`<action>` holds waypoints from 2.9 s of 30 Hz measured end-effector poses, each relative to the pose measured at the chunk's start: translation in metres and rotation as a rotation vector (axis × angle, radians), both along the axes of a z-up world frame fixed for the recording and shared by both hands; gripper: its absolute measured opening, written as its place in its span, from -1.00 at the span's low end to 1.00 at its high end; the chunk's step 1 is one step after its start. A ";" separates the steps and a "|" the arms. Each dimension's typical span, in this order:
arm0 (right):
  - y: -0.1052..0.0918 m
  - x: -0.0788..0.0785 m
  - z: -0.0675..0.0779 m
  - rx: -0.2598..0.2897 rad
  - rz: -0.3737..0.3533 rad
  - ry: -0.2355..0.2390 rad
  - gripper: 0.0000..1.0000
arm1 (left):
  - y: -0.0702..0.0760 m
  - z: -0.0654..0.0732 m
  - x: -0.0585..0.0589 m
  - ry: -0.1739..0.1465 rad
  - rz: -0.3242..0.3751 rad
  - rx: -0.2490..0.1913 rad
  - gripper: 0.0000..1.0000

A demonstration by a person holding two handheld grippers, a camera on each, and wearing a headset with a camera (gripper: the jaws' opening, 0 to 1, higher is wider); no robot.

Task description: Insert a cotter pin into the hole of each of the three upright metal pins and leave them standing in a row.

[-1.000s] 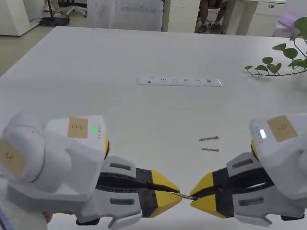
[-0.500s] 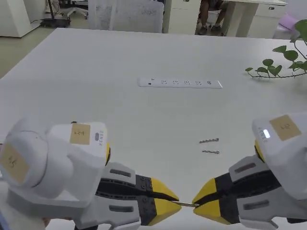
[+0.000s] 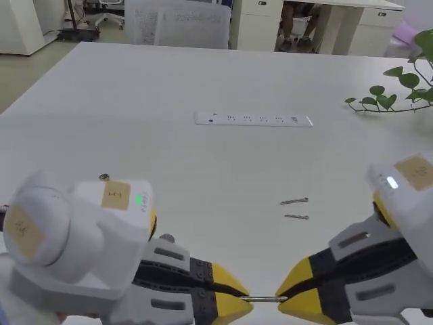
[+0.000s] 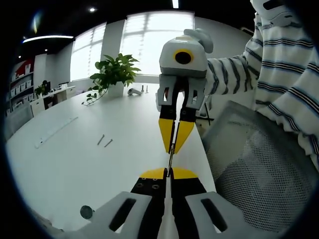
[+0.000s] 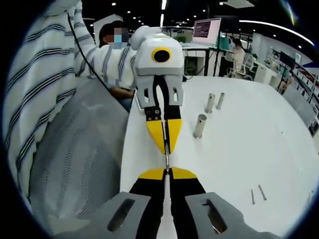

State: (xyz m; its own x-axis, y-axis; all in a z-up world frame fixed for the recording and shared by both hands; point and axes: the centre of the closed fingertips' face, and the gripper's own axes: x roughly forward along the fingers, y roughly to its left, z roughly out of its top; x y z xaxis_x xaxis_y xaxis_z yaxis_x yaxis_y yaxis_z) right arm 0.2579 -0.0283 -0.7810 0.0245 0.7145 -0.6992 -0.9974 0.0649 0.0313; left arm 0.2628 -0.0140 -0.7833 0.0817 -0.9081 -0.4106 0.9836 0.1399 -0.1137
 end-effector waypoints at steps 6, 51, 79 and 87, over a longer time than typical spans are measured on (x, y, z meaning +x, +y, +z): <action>0.000 0.000 -0.002 -0.006 0.003 -0.013 -0.94 | 0.000 0.000 0.000 0.005 0.008 0.000 -0.99; 0.004 0.007 -0.015 0.010 -0.150 0.054 -0.94 | 0.072 -0.017 0.070 -0.111 0.388 0.090 -0.13; 0.004 0.022 -0.023 -0.006 -0.257 0.076 -0.94 | 0.085 -0.063 0.086 -0.053 0.419 0.169 -0.53; 0.002 0.027 -0.023 -0.013 -0.280 0.072 -0.94 | 0.086 -0.068 0.086 -0.038 0.433 0.178 -0.77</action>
State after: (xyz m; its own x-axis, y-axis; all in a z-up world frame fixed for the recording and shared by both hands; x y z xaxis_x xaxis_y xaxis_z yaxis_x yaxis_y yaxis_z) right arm 0.2845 -0.0262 -0.8036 0.1698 0.6782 -0.7150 -0.9358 0.3385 0.0989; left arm 0.3489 0.0721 -0.8512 0.4561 -0.7028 -0.5459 0.8332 0.5528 -0.0156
